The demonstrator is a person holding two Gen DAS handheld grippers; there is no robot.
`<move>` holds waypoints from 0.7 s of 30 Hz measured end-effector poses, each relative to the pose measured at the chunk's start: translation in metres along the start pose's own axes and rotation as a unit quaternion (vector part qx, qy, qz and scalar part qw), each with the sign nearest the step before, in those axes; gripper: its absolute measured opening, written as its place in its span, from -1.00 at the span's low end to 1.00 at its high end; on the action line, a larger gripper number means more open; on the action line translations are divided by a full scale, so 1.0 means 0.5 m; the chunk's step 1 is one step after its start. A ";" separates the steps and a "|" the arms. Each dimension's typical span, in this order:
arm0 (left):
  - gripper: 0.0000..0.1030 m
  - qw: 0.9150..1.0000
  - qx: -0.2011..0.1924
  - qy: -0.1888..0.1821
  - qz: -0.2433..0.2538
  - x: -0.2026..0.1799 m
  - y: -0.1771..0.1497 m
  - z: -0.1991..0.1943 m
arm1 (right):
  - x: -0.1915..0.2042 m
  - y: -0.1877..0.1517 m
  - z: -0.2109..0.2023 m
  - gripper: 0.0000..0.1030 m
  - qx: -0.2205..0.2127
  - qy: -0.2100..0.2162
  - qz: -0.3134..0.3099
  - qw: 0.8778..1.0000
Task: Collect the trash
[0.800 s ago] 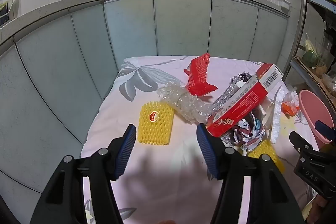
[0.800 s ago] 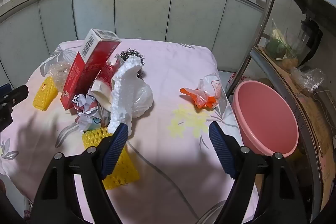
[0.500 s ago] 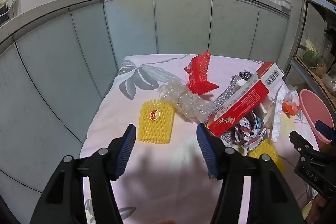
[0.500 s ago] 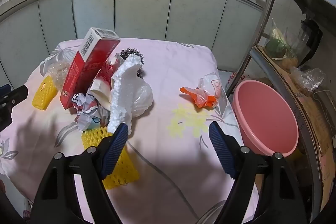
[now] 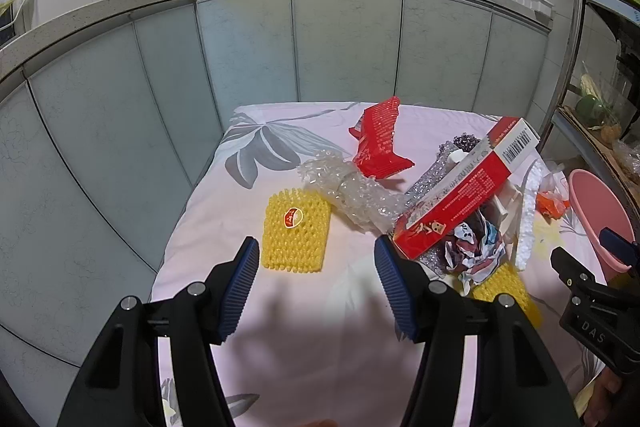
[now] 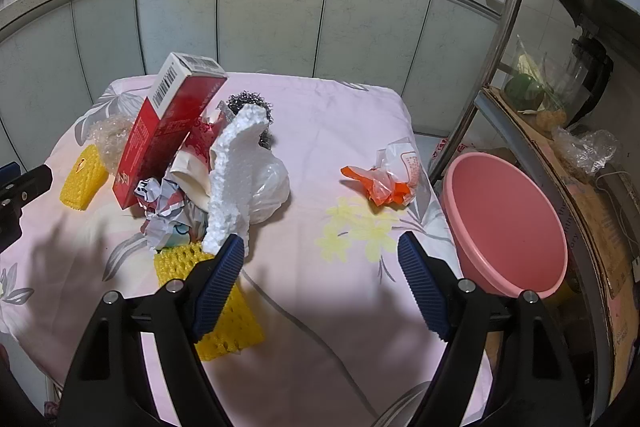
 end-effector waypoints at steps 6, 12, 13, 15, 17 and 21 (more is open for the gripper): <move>0.16 1.000 0.002 -0.001 0.001 -0.002 -0.004 -0.003 | 0.000 0.000 0.000 0.54 0.000 0.000 0.000 1.000; 0.16 1.000 0.005 -0.001 0.001 -0.001 -0.002 0.000 | 0.000 0.000 0.000 0.54 0.000 0.000 0.000 1.000; 0.16 1.000 0.005 -0.001 0.001 -0.001 -0.003 -0.001 | 0.000 0.000 0.000 0.54 0.000 -0.001 0.000 1.000; 0.16 1.000 0.005 -0.001 0.001 -0.002 -0.003 -0.001 | 0.000 0.000 0.000 0.54 0.000 -0.001 -0.001 1.000; 0.16 1.000 0.005 -0.001 0.001 -0.003 -0.004 -0.002 | 0.000 0.000 0.000 0.54 0.000 -0.001 0.000 1.000; 0.16 1.000 0.005 -0.002 0.002 -0.006 -0.008 -0.007 | 0.005 0.003 -0.002 0.54 -0.001 -0.001 0.000 1.000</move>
Point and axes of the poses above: each gripper's, at about its wrist camera, not at the fingertips, and z roughly the way its jaws point, x to its left, y to its top, the point moved 6 cm from there along z, roughly the way its jaws point, and after that the axes turned 10 degrees about -z, right-handed, at the moved point
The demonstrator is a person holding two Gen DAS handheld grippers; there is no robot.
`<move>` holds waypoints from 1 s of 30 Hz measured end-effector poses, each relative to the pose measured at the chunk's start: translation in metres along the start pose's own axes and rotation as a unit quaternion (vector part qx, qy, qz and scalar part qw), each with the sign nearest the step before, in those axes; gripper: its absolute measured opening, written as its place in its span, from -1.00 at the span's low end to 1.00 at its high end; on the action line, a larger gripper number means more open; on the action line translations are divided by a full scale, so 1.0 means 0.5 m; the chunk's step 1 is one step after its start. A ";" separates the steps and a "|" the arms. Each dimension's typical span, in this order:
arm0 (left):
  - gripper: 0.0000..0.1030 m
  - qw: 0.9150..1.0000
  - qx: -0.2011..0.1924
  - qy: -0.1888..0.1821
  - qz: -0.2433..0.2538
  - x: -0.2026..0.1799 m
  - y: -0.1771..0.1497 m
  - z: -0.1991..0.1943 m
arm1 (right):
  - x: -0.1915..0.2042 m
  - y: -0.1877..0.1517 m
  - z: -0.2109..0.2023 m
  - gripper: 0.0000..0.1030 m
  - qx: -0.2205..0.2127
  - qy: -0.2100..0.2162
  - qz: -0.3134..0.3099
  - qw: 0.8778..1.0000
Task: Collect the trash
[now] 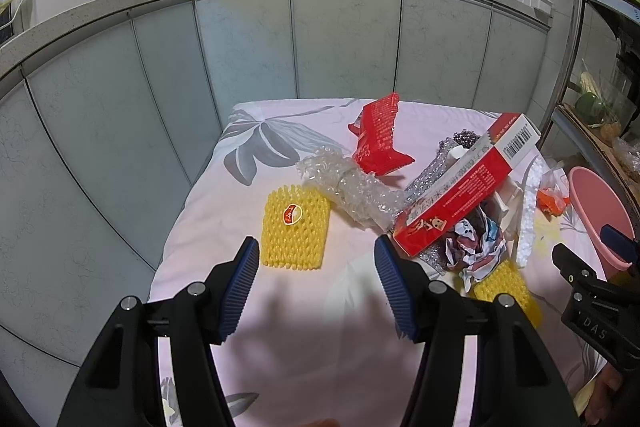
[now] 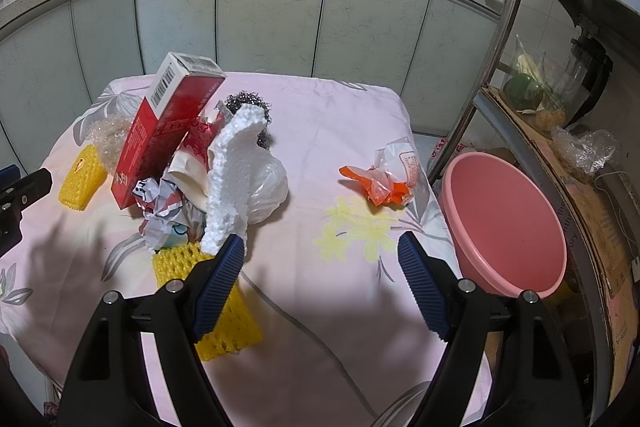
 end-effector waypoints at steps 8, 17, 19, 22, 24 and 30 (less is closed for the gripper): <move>0.16 1.000 0.001 0.001 -0.001 0.003 0.000 0.007 | -0.007 0.000 0.000 0.54 0.000 0.000 0.000 1.000; 0.16 1.000 0.001 0.001 -0.001 0.005 0.003 0.007 | -0.008 0.001 -0.002 0.54 0.000 0.000 -0.001 1.000; 0.16 1.000 0.002 0.001 -0.001 0.004 0.002 0.007 | -0.008 0.001 -0.002 0.54 0.000 0.000 -0.001 1.000; 0.16 1.000 0.002 0.001 -0.001 0.004 0.002 0.007 | -0.008 0.001 -0.002 0.54 -0.001 -0.001 -0.001 1.000; 0.16 1.000 0.003 0.001 -0.001 0.004 0.002 0.008 | -0.004 0.001 -0.001 0.54 0.000 -0.001 -0.001 1.000; 0.16 1.000 0.004 0.000 -0.001 0.005 0.001 0.009 | -0.008 0.001 -0.003 0.54 0.000 -0.001 -0.001 1.000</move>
Point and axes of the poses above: each gripper's, at about its wrist camera, not at the fingertips, and z roughly the way its jaws point, x to its left, y to its top, the point moved 6 cm from there along z, roughly the way its jaws point, and after that the axes turned 10 degrees about -z, right-handed, at the moved point
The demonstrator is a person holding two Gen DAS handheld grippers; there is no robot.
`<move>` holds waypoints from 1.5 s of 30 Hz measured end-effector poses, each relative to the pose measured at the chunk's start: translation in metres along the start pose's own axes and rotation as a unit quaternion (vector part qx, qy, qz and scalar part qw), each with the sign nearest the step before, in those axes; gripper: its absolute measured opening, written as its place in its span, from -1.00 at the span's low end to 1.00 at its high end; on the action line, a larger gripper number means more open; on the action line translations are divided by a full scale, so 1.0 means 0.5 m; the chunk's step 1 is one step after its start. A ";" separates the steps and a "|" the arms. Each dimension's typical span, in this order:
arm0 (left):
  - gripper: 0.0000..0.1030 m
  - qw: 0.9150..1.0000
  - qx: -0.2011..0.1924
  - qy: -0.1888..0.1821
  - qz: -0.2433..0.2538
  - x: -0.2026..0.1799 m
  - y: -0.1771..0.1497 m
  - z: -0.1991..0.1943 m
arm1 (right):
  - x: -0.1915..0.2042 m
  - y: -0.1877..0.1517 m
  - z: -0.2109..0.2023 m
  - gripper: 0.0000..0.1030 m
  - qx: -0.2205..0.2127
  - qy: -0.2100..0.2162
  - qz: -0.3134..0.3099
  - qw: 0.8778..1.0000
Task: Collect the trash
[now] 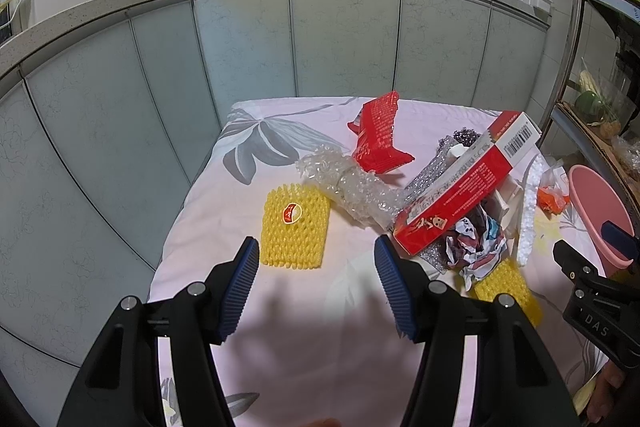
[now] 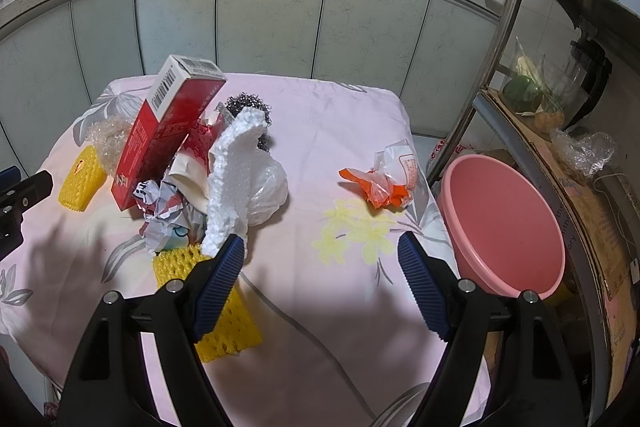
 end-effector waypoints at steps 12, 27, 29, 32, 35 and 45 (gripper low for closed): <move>0.16 1.000 0.004 -0.002 0.000 0.002 -0.002 0.003 | -0.001 -0.001 -0.001 0.54 0.001 0.001 -0.001 1.000; 0.16 1.000 0.012 -0.006 0.006 -0.001 -0.002 0.008 | 0.017 -0.001 0.005 0.54 0.009 0.003 -0.010 1.000; 0.16 1.000 0.014 -0.007 0.007 -0.001 -0.002 0.009 | 0.016 -0.001 0.004 0.54 0.007 0.004 -0.011 1.000; 0.16 1.000 0.017 -0.009 0.010 -0.001 -0.004 0.010 | 0.016 0.000 0.005 0.54 0.006 0.007 -0.013 1.000; 0.16 1.000 0.019 -0.011 0.014 -0.001 -0.004 0.013 | 0.013 -0.001 0.004 0.54 0.004 0.011 -0.014 1.000; 0.15 0.998 0.044 -0.025 0.026 0.035 -0.010 0.030 | -0.033 -0.013 0.011 0.54 0.015 0.045 0.016 0.999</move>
Point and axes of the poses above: each gripper's, at about its wrist camera, not at the fingertips, and z roughly the way its jaws point, x to its left, y to its top, the point moved 6 cm from there along z, roughly the way its jaws point, and after that the axes turned 10 degrees about -z, right-handed, at the moved point
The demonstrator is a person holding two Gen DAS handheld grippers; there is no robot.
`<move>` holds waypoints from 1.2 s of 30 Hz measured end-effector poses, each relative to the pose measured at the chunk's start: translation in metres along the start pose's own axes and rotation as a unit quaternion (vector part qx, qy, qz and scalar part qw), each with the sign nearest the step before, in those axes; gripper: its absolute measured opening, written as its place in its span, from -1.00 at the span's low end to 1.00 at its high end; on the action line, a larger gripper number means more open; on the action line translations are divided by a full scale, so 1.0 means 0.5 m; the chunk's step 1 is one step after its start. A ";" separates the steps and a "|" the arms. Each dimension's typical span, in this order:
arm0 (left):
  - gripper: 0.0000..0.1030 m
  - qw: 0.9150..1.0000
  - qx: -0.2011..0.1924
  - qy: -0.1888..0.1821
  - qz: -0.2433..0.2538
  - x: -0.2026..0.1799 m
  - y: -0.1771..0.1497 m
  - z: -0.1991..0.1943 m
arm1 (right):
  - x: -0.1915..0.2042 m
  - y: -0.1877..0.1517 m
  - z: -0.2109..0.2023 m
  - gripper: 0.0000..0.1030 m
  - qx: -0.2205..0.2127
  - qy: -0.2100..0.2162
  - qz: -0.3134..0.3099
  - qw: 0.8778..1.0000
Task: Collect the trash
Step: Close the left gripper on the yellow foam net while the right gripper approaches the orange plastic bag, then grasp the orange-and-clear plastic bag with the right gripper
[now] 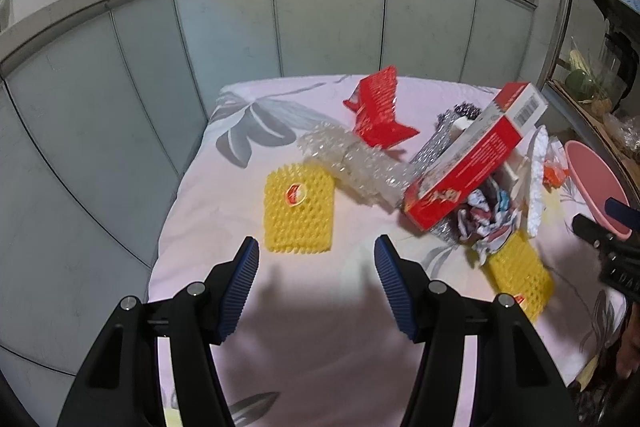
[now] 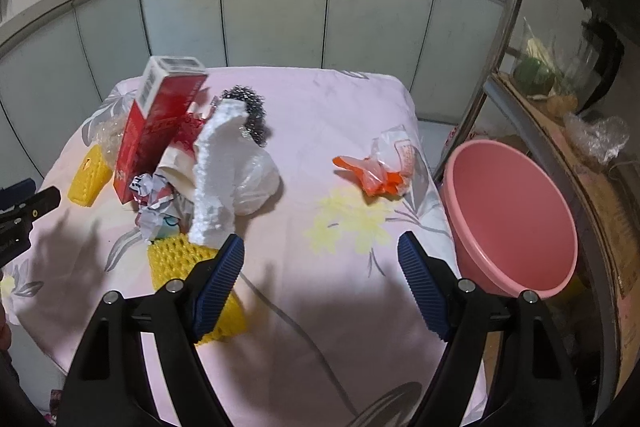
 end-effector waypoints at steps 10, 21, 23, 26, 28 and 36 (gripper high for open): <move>0.15 0.999 0.041 -0.025 0.019 0.048 0.005 0.023 | -0.046 -0.012 0.009 0.32 0.012 0.036 0.019 0.999; 0.15 0.994 0.095 -0.048 -0.030 0.041 0.047 0.114 | -0.064 0.000 0.012 0.20 0.005 0.077 0.027 0.997; 0.16 0.994 0.098 -0.048 -0.030 0.038 0.050 0.124 | -0.073 0.007 0.012 0.20 0.001 0.078 0.027 0.997; 0.16 0.993 0.109 -0.036 -0.030 0.038 0.049 0.153 | -0.088 0.018 0.021 0.20 0.000 0.076 0.027 0.997; 0.11 0.993 0.114 -0.029 -0.029 0.041 0.047 0.167 | -0.100 0.024 0.032 0.20 0.003 0.073 0.028 0.997; -0.66 0.992 0.113 -0.041 -0.035 0.046 0.039 0.175 | -0.132 0.061 0.077 0.20 0.005 0.079 0.031 0.996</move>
Point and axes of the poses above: each gripper's, at about its wrist camera, not at the fingertips, and z roughly the way its jaws point, x to its left, y to its top, the point moved 6 cm from there along z, roughly the way its jaws point, and after that the axes turned 10 degrees about -z, right-handed, at the moved point
